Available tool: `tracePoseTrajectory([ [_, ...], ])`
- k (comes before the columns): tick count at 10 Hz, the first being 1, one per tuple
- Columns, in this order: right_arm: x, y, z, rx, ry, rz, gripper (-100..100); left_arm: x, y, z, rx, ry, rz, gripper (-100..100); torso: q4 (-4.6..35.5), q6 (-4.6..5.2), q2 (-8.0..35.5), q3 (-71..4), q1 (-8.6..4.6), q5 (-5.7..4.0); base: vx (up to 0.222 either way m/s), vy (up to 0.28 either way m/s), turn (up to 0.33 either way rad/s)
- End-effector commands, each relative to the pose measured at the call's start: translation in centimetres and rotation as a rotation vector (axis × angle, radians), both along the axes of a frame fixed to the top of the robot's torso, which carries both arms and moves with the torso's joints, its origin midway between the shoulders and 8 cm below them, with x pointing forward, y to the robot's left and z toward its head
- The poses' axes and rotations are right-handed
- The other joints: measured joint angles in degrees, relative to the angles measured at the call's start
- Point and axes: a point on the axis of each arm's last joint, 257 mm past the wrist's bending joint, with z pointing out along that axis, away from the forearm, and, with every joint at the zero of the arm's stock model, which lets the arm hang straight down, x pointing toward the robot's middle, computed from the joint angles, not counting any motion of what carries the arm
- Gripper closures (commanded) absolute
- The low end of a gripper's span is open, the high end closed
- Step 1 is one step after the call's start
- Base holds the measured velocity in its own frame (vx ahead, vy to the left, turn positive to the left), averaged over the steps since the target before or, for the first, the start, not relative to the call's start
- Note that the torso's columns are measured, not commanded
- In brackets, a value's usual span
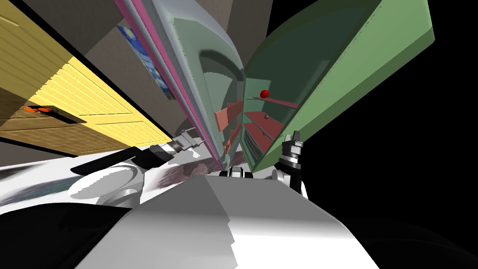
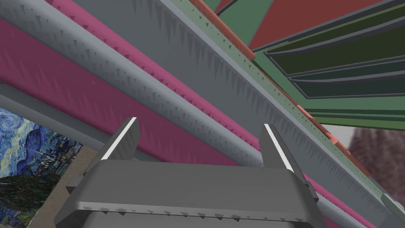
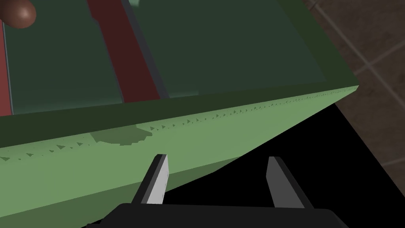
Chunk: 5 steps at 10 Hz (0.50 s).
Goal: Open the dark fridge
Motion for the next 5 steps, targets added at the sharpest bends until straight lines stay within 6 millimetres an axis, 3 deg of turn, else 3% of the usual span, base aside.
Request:
tracePoseTrajectory([
  [1,-0.1,-0.3,0.0,-0.002,0.001,-0.009,0,-0.9,-2.2,1.8,0.035,-0.036,-0.048,-100,0.0,0.01,0.0,0.0,-0.01,-0.01,0.001,0.017,-0.012],
  [4,-0.7,-1.4,-0.1,-0.017,0.008,-0.041,0,-1.5,-3.5,2.9,0.059,-0.06,-0.072,-100,0.2,0.06,0.2,0.1,-0.71,-0.43,0.001,0.014,-0.01],
  [5,-0.8,-1.8,-0.2,-0.022,0.011,-0.051,0,-1.3,-2.3,2.0,0.049,-0.037,-0.046,-100,0.3,0.09,0.3,0.1,-0.88,-0.5,-0.008,0.004,-0.021],
])
